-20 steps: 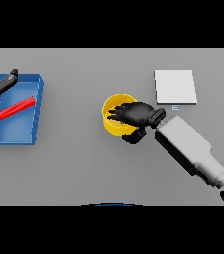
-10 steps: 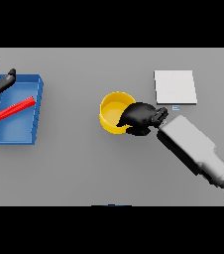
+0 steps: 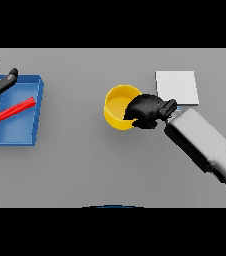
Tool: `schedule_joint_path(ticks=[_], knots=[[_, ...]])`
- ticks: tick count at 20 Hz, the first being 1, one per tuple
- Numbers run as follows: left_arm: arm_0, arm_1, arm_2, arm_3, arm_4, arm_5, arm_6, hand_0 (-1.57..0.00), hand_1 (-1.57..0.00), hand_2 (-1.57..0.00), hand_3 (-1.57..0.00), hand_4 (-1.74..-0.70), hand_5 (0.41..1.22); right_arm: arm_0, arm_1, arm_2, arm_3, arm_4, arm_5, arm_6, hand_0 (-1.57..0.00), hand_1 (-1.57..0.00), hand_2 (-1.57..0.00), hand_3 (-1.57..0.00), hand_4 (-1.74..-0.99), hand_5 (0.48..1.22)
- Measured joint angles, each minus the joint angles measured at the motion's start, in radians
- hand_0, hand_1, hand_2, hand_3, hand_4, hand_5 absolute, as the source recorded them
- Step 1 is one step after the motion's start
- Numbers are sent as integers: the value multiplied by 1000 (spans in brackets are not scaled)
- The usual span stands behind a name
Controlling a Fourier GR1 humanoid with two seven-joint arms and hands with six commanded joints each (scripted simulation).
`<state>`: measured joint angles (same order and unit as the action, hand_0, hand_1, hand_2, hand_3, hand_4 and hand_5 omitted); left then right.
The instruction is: Pick up the red beaker and tilt it to pour out 1 green nut into yellow bowl. Pick up the yellow bowl and place it on the metallic measuring scale.
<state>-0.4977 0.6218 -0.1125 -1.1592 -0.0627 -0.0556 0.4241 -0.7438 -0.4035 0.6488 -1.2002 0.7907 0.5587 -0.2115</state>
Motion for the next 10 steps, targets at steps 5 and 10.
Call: schedule_joint_path(ticks=[5, 10], knots=[[-5, -5, 14, 24, 17, -7, -7, 1, 1, 1, 1, -793, 702, 8, -43, -31, -82, -6, 22, 89, -1564, -1564, -1471, -1191, -1739, 1219], [-6, -12, 16, 1, 29, -3, 14, 1, 1, 1, 1, -812, 710, 19, -89, -70, -133, -28, 40, 124, -1538, -1569, -1488, -1190, -1740, 1220]])
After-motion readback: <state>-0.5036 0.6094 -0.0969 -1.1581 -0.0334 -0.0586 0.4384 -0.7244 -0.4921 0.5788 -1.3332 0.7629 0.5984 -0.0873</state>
